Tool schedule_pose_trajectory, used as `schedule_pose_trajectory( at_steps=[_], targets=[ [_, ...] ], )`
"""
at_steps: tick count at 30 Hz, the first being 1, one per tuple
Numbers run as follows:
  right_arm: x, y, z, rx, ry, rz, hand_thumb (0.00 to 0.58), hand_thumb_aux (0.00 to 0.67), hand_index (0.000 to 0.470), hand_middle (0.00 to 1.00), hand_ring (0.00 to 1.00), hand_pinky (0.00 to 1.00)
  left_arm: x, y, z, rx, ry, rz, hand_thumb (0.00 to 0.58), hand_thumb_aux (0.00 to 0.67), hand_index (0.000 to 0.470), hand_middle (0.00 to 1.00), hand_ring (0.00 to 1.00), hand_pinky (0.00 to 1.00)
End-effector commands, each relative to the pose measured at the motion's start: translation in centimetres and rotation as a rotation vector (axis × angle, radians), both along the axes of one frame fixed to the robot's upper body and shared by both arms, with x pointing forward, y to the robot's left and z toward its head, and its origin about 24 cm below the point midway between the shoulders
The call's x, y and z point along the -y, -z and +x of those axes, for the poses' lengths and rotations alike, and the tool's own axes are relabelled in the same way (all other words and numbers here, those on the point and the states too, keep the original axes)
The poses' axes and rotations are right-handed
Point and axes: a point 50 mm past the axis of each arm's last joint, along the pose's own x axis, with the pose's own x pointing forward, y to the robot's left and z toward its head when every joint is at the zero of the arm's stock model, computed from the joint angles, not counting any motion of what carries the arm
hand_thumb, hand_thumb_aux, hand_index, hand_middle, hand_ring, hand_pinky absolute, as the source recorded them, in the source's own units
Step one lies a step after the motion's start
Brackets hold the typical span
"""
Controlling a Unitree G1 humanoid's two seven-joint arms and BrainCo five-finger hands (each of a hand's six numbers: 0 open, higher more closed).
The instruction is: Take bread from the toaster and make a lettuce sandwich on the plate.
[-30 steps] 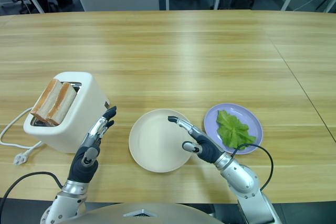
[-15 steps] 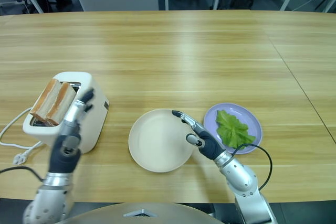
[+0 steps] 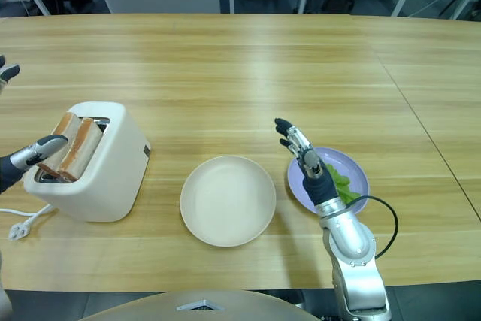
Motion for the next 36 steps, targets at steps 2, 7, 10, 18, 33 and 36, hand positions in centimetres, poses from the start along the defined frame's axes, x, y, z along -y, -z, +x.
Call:
schedule_pose_trajectory(
  at_steps=[2, 7, 10, 18, 33, 36],
  targets=[
    [0.4, -1.2, 0.0, 0.001, 0.013, 0.071, 0.0, 0.0, 0.0, 0.0, 0.0, 0.0, -3.5, 3.0, 1.0, -0.163, -0.176, 0.054, 0.0, 0.0, 0.0, 0.0, 0.0, 0.0],
    [0.4, -0.9, 0.0, -0.017, 0.012, 0.076, 0.0, 0.0, 0.0, 0.0, 0.0, 0.0, -5.3, 4.9, 2.2, -0.235, -0.229, 0.061, 0.0, 0.0, 0.0, 0.0, 0.0, 0.0],
    [0.2, -0.8, -0.2, -0.025, 0.006, 0.077, 0.0, 0.0, 0.0, 0.0, 0.0, 0.0, -6.0, 5.9, 2.6, -0.269, -0.245, 0.063, 0.0, 0.0, 0.0, 0.0, 0.0, 0.0],
    [0.0, -0.9, -0.4, -0.028, -0.01, 0.081, 0.0, 0.0, 0.0, 0.0, 0.0, 0.0, -5.7, 7.1, 3.4, -0.307, -0.223, 0.063, 0.0, 0.0, 0.0, 0.0, 0.0, 0.0],
    [0.0, -0.9, -0.6, -0.038, -0.021, 0.077, 0.0, 0.0, 0.0, 0.0, 0.0, 0.0, -5.8, 8.9, 4.3, -0.374, -0.209, 0.025, 0.552, 0.523, 0.359, 0.0, 0.0, 0.0],
    [-0.1, -0.9, -0.7, -0.039, -0.022, 0.076, 0.0, 0.0, 0.0, 0.0, 0.0, 0.0, -5.7, 9.4, 4.5, -0.377, -0.194, -0.053, 0.58, 0.67, 0.46, 0.0, 0.0, 0.0]
  ],
)
